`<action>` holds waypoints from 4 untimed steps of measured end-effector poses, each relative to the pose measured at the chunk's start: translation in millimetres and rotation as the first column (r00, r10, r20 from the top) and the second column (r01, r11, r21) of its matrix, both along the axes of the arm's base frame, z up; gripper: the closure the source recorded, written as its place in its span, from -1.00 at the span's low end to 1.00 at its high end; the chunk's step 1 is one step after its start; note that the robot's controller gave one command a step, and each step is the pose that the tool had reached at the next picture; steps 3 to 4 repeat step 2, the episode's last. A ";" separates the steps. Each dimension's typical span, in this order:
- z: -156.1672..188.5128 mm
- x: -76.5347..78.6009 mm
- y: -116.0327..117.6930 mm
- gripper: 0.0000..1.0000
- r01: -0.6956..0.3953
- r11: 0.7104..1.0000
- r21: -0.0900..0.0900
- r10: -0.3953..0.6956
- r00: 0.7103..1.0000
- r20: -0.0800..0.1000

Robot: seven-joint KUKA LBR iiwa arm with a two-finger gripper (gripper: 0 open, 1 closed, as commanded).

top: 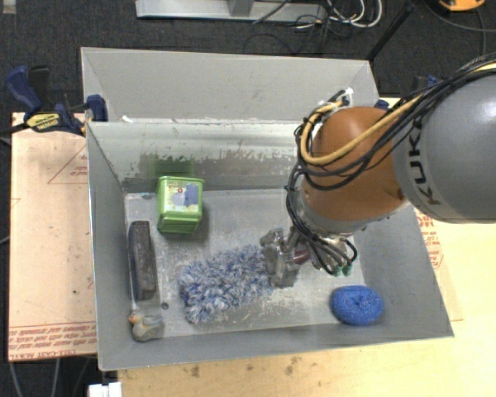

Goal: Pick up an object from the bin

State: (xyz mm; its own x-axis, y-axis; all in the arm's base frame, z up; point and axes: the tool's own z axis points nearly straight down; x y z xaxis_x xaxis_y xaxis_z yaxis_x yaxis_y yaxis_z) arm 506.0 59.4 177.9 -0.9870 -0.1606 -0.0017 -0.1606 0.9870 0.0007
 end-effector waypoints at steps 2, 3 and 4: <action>33.2 -11.1 9.7 1.00 -0.008 1.000 -0.001 0.008 1.000 -0.006; 33.2 -11.1 9.7 1.00 -0.008 1.000 -0.001 0.008 1.000 -0.006; 33.2 -11.1 9.7 1.00 -0.008 1.000 -0.001 0.008 1.000 -0.006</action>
Offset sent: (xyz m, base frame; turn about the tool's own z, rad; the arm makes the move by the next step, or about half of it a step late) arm -0.0167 0.0169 0.0595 -0.0132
